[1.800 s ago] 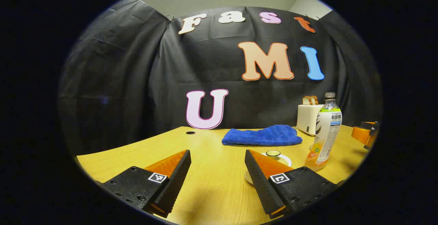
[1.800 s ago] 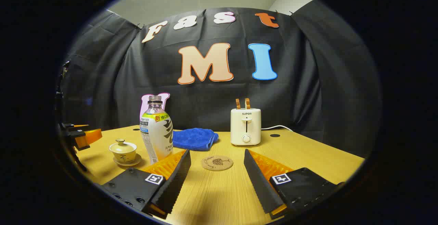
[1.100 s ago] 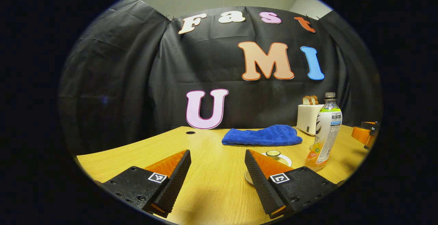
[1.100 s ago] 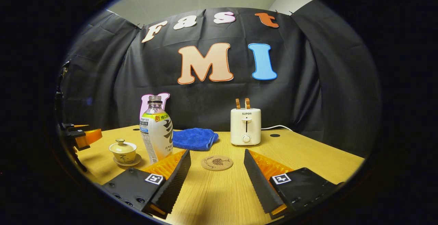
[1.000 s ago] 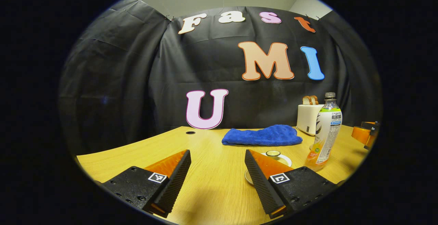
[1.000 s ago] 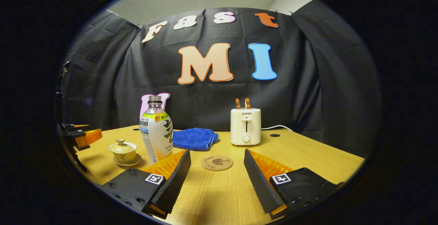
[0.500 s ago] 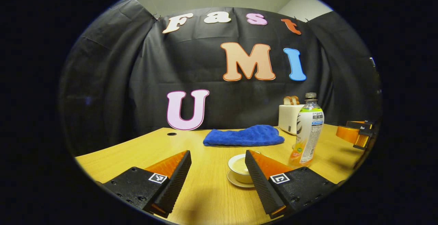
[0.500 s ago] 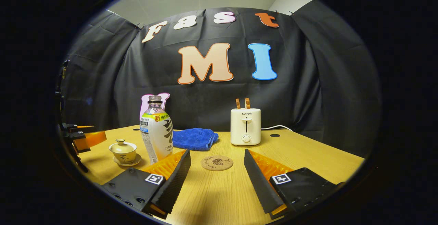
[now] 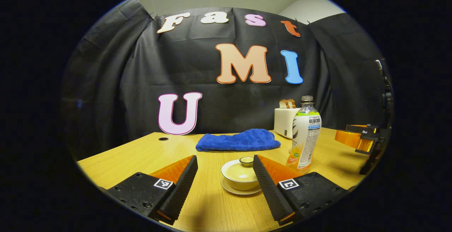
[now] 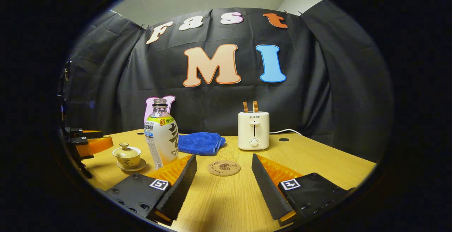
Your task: Open the teacup lid with one hand, grasp the water bottle and pour water into the teacup with the other hand; after pouring, place the water bottle on the coaster and then close the teacup lid.
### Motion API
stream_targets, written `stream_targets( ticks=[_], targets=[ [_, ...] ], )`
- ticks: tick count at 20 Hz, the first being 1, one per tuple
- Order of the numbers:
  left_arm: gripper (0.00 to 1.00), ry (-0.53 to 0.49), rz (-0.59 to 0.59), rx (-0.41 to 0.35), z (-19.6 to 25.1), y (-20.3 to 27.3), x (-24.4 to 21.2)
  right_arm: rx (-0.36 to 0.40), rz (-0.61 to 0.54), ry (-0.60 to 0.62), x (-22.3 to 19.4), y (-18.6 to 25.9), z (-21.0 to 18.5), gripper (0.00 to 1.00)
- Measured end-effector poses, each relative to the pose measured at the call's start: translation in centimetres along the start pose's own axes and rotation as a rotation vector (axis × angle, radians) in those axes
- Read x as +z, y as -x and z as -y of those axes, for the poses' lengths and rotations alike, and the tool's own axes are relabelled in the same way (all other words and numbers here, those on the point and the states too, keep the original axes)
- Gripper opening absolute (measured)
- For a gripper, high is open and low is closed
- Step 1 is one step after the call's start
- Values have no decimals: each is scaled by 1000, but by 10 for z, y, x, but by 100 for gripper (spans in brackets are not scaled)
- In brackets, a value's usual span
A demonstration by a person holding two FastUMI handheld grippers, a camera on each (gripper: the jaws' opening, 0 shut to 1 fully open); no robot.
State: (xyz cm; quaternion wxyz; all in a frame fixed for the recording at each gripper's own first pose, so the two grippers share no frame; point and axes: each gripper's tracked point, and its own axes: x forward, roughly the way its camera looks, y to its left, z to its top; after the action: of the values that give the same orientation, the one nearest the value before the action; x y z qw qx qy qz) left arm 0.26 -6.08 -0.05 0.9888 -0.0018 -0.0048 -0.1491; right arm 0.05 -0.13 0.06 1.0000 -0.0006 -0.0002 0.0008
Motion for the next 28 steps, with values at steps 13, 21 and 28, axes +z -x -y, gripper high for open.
stream_targets(
  ticks=[13, 21, 28],
  targets=[
    [88, 2, -13, -111, 28, -33, -5, 0, 0, 0, 1, 0, 0, 96],
    [76, -10, -93, -163, 40, -46, -19, 0, 0, 0, 1, 0, 0, 96],
    [63, -34, -178, -192, 47, -51, -33, 0, 0, 0, 0, 0, 0, 96]
  ],
)
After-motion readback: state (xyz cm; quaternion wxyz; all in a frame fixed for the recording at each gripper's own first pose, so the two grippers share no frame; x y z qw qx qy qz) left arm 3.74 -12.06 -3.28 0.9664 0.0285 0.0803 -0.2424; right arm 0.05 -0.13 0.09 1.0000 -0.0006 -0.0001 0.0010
